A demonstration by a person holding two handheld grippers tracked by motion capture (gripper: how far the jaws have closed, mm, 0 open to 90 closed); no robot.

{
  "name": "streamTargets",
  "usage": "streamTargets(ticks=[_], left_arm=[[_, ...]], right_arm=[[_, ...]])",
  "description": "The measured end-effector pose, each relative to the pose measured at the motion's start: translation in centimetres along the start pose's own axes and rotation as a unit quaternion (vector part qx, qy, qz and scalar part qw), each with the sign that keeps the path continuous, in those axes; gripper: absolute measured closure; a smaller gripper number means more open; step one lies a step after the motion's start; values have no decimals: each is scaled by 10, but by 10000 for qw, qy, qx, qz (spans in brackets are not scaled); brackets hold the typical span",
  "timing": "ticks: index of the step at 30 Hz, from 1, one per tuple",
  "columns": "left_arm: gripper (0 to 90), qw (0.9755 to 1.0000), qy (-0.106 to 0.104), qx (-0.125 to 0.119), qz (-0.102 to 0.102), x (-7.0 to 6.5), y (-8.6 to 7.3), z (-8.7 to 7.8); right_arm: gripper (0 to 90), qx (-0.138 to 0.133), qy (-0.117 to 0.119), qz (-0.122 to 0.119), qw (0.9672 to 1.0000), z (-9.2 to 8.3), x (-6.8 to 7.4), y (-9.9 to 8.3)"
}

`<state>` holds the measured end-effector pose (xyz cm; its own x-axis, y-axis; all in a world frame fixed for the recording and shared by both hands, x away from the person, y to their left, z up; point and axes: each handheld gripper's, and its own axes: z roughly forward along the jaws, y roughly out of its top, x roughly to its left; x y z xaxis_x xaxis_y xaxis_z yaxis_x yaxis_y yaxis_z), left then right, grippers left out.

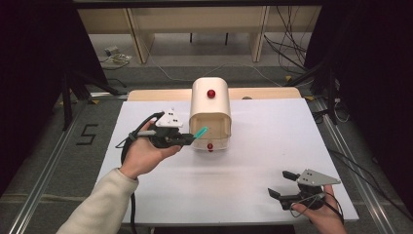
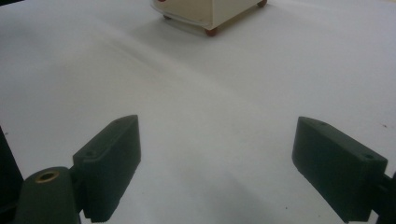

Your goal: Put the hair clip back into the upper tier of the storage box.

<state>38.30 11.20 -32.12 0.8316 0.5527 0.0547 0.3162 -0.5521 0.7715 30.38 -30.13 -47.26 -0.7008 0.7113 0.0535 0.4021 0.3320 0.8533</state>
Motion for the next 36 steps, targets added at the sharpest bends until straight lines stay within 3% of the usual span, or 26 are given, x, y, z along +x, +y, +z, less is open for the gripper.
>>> streamTargets(ticks=[21, 36], left_arm=[[843, 9994, -6, 296, 150, 7, 21, 15], [842, 9984, 66, 529, 179, 15, 31, 35]], right_arm=[[164, 26, -13, 19, 10000, 0, 0, 0], [165, 34, -6, 8, 10000, -1, 0, 0]])
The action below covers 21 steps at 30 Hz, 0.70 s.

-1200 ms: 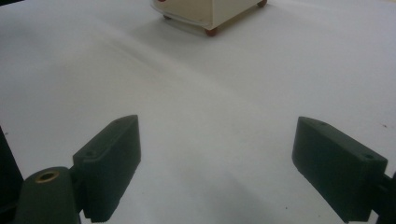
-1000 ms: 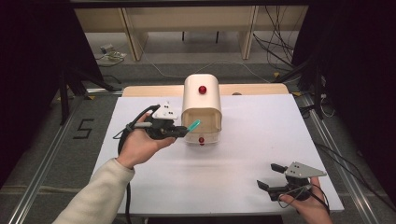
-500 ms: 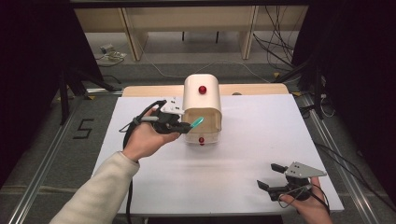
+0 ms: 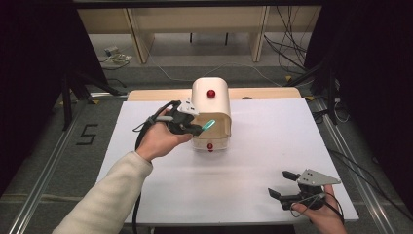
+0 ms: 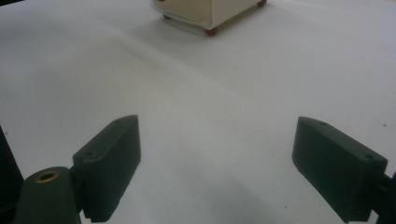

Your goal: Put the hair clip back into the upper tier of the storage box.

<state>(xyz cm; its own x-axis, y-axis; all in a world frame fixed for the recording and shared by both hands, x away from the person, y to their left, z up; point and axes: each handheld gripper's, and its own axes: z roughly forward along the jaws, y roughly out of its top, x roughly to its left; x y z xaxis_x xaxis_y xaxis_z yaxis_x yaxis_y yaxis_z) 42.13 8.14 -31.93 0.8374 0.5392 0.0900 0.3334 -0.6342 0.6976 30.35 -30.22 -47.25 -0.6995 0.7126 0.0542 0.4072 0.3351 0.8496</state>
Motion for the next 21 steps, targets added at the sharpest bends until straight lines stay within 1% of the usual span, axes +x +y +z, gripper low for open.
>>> streamTargets(ticks=[10, 21], left_arm=[[843, 10000, 17, 61, 5, 3, 5, 8], [842, 9999, 82, 133, 15, 8, 9, 18]], right_arm=[[164, 3, 2, -4, 10000, 0, 0, 0], [164, 1, 4, 1, 10000, 0, 0, 0]])
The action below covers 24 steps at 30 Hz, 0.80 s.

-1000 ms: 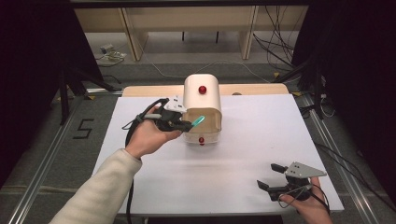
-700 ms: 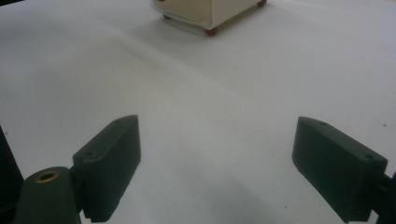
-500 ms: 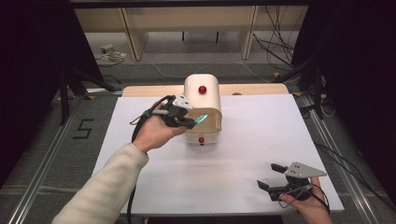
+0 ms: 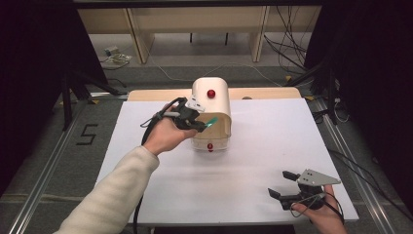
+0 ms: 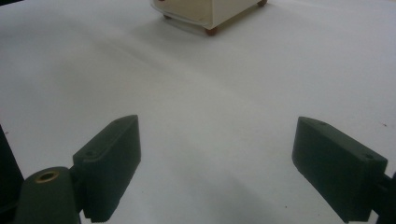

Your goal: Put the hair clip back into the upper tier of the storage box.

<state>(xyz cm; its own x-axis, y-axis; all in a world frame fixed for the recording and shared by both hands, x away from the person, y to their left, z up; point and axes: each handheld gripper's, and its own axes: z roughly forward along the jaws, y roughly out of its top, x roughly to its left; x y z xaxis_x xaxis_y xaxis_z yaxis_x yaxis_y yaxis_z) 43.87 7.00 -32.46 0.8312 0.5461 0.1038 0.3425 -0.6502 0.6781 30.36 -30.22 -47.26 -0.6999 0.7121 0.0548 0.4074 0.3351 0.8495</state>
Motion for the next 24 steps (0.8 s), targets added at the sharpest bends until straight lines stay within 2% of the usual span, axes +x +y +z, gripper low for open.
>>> streamTargets(ticks=[9, 18, 21, 24], left_arm=[[842, 9999, 68, 65, 48, 1, 3, 9], [841, 9998, 29, 154, 93, 2, 5, 16], [839, 9998, -2, 146, 168, 1, 5, 18], [805, 9994, 69, 119, 303, 1, 4, 21]], right_arm=[[165, 0, 5, -4, 10000, 0, 0, 0], [165, -3, 9, -8, 10000, 0, 0, 0], [164, 1, 12, -10, 10000, 0, 0, 0], [165, 4, 11, -14, 10000, 0, 0, 0]])
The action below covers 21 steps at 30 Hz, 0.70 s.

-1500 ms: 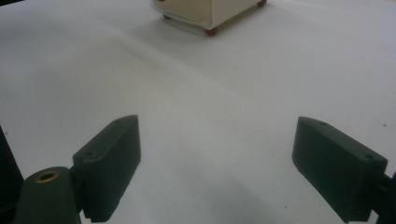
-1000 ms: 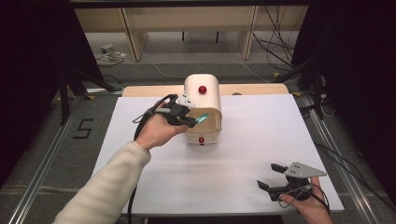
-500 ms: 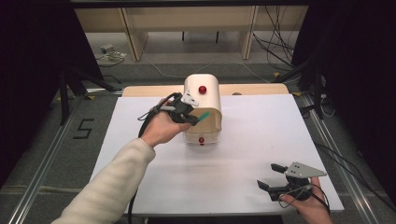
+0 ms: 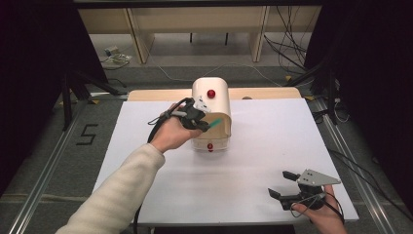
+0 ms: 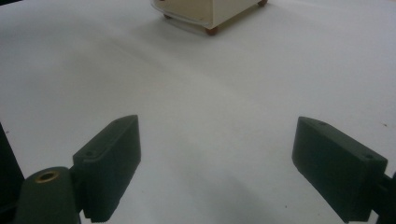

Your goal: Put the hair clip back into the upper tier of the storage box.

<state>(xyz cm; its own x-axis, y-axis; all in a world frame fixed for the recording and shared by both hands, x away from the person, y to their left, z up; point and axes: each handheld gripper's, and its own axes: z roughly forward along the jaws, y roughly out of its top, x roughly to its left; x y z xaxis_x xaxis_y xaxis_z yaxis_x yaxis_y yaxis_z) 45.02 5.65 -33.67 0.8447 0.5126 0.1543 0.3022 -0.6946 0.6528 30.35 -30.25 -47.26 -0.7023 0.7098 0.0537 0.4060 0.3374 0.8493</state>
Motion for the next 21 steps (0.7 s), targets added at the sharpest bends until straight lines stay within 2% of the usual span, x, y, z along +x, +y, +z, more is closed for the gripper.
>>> streamTargets(ticks=[2, 5, 11, 21], left_arm=[[731, 10000, 36, -26, 52, 0, 0, 1], [674, 9999, 43, -101, 24, -1, 0, -1], [608, 9995, 73, -246, -158, -1, -2, -7], [556, 9989, 14, -364, -295, -2, -6, -20]], right_arm=[[164, -4, -1, 3, 10000, 0, 0, 0], [164, -6, -1, 1, 10000, 0, 0, 0], [165, -5, 1, -6, 10000, 0, 0, 0], [165, -2, 2, 1, 10000, 0, 0, 0]])
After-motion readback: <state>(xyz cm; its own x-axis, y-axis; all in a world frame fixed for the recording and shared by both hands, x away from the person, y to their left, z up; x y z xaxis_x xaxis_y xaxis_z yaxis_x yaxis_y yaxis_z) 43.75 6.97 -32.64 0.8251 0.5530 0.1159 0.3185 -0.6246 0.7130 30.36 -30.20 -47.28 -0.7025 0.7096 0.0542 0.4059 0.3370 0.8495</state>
